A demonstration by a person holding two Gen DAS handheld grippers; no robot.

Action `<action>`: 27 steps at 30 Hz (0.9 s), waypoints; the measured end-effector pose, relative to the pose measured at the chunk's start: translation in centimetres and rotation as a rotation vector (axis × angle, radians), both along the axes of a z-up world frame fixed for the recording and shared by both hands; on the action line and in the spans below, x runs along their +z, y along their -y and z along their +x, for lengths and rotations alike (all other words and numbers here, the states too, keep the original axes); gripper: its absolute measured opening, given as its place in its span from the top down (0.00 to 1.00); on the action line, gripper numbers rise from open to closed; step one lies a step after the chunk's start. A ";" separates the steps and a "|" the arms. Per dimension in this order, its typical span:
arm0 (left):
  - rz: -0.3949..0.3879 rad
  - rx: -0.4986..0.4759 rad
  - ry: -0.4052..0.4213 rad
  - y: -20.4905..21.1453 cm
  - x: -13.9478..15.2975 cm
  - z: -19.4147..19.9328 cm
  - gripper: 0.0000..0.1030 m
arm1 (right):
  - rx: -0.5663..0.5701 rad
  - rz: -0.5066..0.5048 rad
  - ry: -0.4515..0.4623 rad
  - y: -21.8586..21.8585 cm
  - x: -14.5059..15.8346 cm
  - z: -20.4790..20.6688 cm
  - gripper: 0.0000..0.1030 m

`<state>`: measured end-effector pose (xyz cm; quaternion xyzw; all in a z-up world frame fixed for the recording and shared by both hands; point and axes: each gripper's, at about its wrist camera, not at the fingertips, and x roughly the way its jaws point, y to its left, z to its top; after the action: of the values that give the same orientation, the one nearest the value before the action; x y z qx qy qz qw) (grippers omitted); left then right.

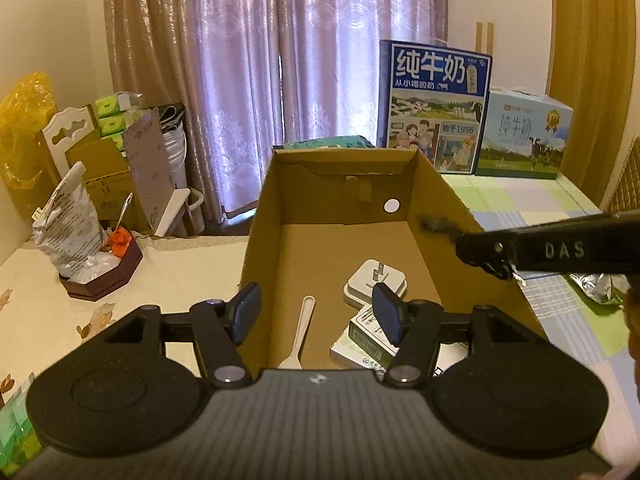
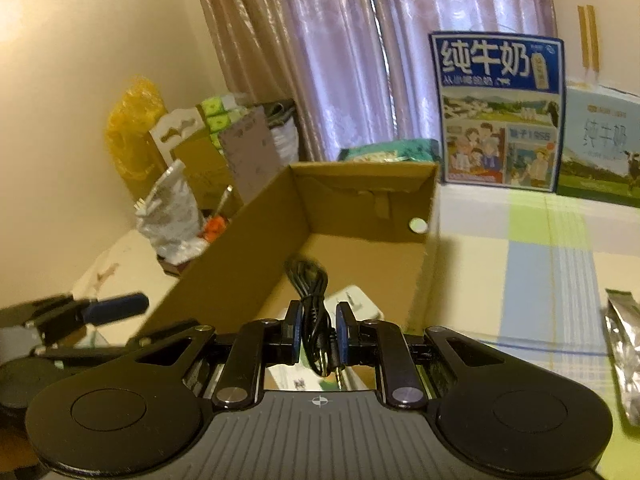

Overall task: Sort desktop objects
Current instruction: 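Open the left gripper releasing the tray while the right releases the cable into the box, then move both open grippers back over the table toward the red packet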

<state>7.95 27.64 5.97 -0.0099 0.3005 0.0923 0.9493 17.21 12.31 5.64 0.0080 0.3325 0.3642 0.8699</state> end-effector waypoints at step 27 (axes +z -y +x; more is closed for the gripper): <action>-0.080 -0.076 -0.009 7.7 1.2 -6.3 0.44 | -0.296 0.012 -0.022 19.1 0.2 -7.1 0.33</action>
<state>1.69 19.96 7.20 -0.0357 0.3083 0.0440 0.9496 10.14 -6.77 5.89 0.0662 0.3350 0.2339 0.9103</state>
